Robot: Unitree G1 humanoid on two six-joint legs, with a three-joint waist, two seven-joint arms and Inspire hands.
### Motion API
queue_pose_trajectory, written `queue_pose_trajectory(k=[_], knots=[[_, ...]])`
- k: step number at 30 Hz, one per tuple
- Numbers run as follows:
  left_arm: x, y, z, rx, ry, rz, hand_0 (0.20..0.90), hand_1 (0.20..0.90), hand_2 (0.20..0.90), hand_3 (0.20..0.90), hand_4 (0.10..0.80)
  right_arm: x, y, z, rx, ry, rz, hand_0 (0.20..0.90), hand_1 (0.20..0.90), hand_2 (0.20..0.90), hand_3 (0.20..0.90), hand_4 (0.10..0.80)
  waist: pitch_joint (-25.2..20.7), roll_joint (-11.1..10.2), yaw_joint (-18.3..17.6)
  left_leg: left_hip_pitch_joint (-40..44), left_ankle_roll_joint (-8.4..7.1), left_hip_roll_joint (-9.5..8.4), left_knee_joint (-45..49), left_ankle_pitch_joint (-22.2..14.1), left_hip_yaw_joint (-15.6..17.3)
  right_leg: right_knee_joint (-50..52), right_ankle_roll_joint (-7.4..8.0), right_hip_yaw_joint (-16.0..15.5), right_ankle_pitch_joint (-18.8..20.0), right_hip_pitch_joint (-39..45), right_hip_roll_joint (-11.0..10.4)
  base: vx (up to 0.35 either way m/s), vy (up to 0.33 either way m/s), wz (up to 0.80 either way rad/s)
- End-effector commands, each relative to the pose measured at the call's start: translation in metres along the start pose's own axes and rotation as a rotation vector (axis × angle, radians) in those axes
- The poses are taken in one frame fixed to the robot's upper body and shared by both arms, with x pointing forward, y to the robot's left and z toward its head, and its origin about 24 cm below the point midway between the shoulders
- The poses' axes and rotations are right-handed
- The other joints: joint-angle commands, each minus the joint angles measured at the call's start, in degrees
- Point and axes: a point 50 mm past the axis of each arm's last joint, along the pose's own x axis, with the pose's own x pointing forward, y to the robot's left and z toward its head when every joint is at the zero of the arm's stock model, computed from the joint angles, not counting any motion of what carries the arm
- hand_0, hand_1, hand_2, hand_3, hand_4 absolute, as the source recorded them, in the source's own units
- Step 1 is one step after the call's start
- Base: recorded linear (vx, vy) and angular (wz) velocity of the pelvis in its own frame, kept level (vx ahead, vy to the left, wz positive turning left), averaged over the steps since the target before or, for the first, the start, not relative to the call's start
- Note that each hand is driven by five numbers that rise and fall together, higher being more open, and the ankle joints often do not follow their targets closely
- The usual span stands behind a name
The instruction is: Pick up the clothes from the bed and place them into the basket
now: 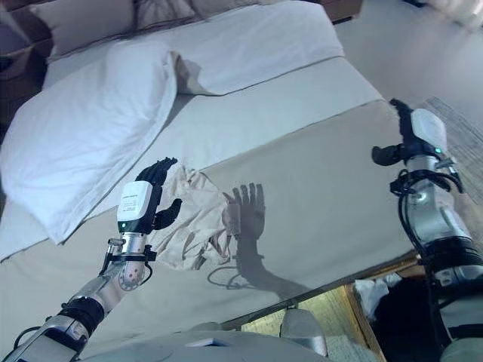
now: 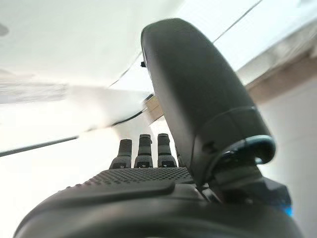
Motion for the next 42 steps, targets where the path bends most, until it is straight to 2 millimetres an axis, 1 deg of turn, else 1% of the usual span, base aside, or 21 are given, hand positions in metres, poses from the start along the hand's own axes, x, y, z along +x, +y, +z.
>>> queue_pose_trajectory(k=[1, 3, 4, 5, 8, 16, 20, 25, 29, 32, 33, 34, 35, 37, 42], knots=[[0.020, 0.025, -0.007, 0.007, -0.012, 0.163, 0.900, 0.900, 0.900, 0.900, 0.800, 0.017, -0.018, 0.028, -0.020, -0.122, -0.137, 0.900, 0.900, 0.900, 0.900, 0.800, -4.7, -3.6, 0.6, -5.6, -0.40, -1.58, 6.0, -2.1, -1.4, 8.6, 0.66, -2.0, -6.7, -0.3, -2.5, 0.010, 0.024, 0.29], [0.023, 0.030, -0.007, 0.005, -0.008, 0.187, 0.900, 0.900, 0.900, 0.900, 0.800, 0.022, -0.017, 0.040, -0.043, -0.162, -0.111, 0.900, 0.900, 0.900, 0.900, 0.800, -3.3, -3.7, 1.7, -6.9, -0.27, -1.99, 6.4, -1.9, -2.7, 9.1, 0.37, -3.0, -7.0, -1.0, -2.6, -0.050, 0.040, 0.20], [0.024, 0.031, -0.007, 0.004, -0.009, 0.192, 0.900, 0.900, 0.900, 0.900, 0.800, 0.024, -0.018, 0.043, -0.045, -0.166, -0.107, 0.900, 0.900, 0.900, 0.900, 0.800, -3.0, -3.7, 1.9, -7.1, -0.25, -2.08, 6.4, -1.8, -2.9, 9.2, 0.33, -3.1, -7.1, -1.1, -2.6, -0.088, 0.062, 0.25], [0.027, 0.033, -0.007, 0.001, -0.009, 0.209, 0.900, 0.900, 0.900, 0.900, 0.800, 0.027, -0.018, 0.051, -0.050, -0.183, -0.083, 0.900, 0.900, 0.900, 0.900, 0.800, -1.9, -3.6, 2.7, -8.0, -0.15, -2.37, 6.5, -1.5, -3.8, 9.5, 0.17, -3.7, -7.2, -1.6, -2.7, -0.075, 0.051, 0.30], [0.031, 0.038, -0.006, -0.006, -0.019, 0.236, 0.900, 0.900, 0.900, 0.900, 0.800, 0.033, -0.014, 0.064, -0.048, -0.211, -0.024, 0.900, 0.900, 0.900, 0.900, 0.800, 0.0, -3.5, 4.0, -9.4, -0.03, -2.77, 6.6, -0.9, -5.2, 10.5, -0.10, -4.8, -7.6, -2.7, -3.0, -0.082, 0.057, 0.30], [0.047, 0.050, 0.005, -0.037, -0.096, 0.310, 0.900, 0.900, 0.900, 0.900, 0.800, 0.051, -0.017, 0.092, -0.100, -0.227, 0.050, 0.900, 0.900, 0.900, 0.900, 0.800, 6.1, -2.4, 7.8, -13.5, 0.34, -3.92, 7.5, 0.7, -8.7, 13.1, -0.75, -8.1, -8.1, -5.7, -4.1, -0.073, 0.050, 0.25], [0.057, 0.057, 0.013, -0.058, -0.137, 0.346, 0.900, 0.900, 0.900, 0.900, 0.800, 0.059, -0.021, 0.102, -0.163, -0.230, 0.043, 0.900, 0.900, 0.900, 0.900, 0.800, 8.9, -1.9, 9.5, -15.7, 0.62, -4.50, 8.4, 1.2, -9.7, 14.1, -0.69, -9.6, -7.9, -7.3, -4.7, -0.042, 0.022, 0.22], [0.072, 0.066, 0.025, -0.088, -0.196, 0.388, 0.900, 0.900, 0.900, 0.900, 0.800, 0.071, -0.029, 0.114, -0.181, -0.219, 0.030, 0.900, 0.900, 0.900, 0.900, 0.800, 12.2, -1.1, 11.5, -19.6, 1.10, -5.29, 10.7, 1.8, -10.8, 16.7, -0.76, -11.0, -7.8, -10.7, -5.4, -0.055, 0.011, 0.15], [0.083, 0.073, 0.036, -0.118, -0.244, 0.423, 0.900, 0.900, 0.900, 0.900, 0.800, 0.078, -0.037, 0.124, -0.190, -0.217, 0.018, 0.900, 0.900, 0.900, 0.900, 0.800, 14.8, -0.2, 12.8, -23.2, 1.58, -6.30, 13.6, 1.9, -11.7, 19.8, -0.94, -11.9, -8.1, -13.9, -6.1, -0.043, 0.034, 0.12], [0.088, 0.076, 0.044, -0.136, -0.267, 0.443, 0.900, 0.900, 0.900, 0.900, 0.800, 0.082, -0.039, 0.137, -0.197, -0.231, 0.014, 0.900, 0.900, 0.900, 0.900, 0.800, 16.7, 0.4, 13.7, -25.0, 1.88, -6.95, 15.8, 1.6, -12.2, 22.4, -1.01, -12.2, -8.8, -15.6, -6.8, -0.006, 0.049, 0.06], [0.091, 0.078, 0.048, -0.145, -0.277, 0.454, 0.900, 0.900, 0.900, 0.900, 0.800, 0.083, -0.040, 0.144, -0.196, -0.240, 0.011, 0.900, 0.900, 0.900, 0.900, 0.800, 17.5, 0.7, 14.1, -25.8, 2.05, -7.25, 16.5, 1.6, -12.4, 23.2, -1.04, -12.4, -8.9, -16.3, -7.0, -0.002, 0.047, 0.03], [0.091, 0.078, 0.048, -0.147, -0.278, 0.455, 0.900, 0.900, 0.900, 0.900, 0.800, 0.083, -0.040, 0.145, -0.195, -0.243, 0.010, 0.900, 0.900, 0.900, 0.900, 0.800, 17.6, 0.7, 14.1, -25.9, 2.08, -7.30, 16.6, 1.6, -12.4, 23.3, -1.04, -12.5, -8.9, -16.4, -7.1, -0.001, 0.077, 0.06], [0.093, 0.079, 0.052, -0.160, -0.292, 0.465, 0.900, 0.900, 0.900, 0.900, 0.800, 0.084, -0.043, 0.153, -0.193, -0.253, 0.001, 0.900, 0.900, 0.900, 0.900, 0.800, 18.4, 1.1, 14.6, -27.2, 2.28, -7.62, 17.6, 1.6, -12.6, 24.8, -1.09, -12.8, -9.2, -17.6, -7.7, 0.009, 0.082, 0.14], [0.095, 0.080, 0.056, -0.174, -0.301, 0.467, 0.900, 0.900, 0.900, 0.900, 0.800, 0.084, -0.042, 0.161, -0.192, -0.267, 0.004, 0.900, 0.900, 0.900, 0.900, 0.800, 18.4, 1.5, 15.1, -29.0, 2.48, -7.95, 18.7, 1.6, -12.8, 26.3, -1.06, -13.1, -9.4, -19.3, -8.3, 0.027, 0.096, 0.17], [0.098, 0.080, 0.065, -0.195, -0.324, 0.465, 0.900, 0.900, 0.900, 0.900, 0.800, 0.083, -0.035, 0.176, -0.203, -0.298, 0.020, 0.900, 0.900, 0.900, 0.900, 0.800, 18.4, 1.5, 16.6, -32.3, 3.01, -8.46, 20.5, 1.4, -13.2, 28.7, -0.75, -13.6, -9.7, -22.1, -9.4, 0.054, 0.053, 0.20]])
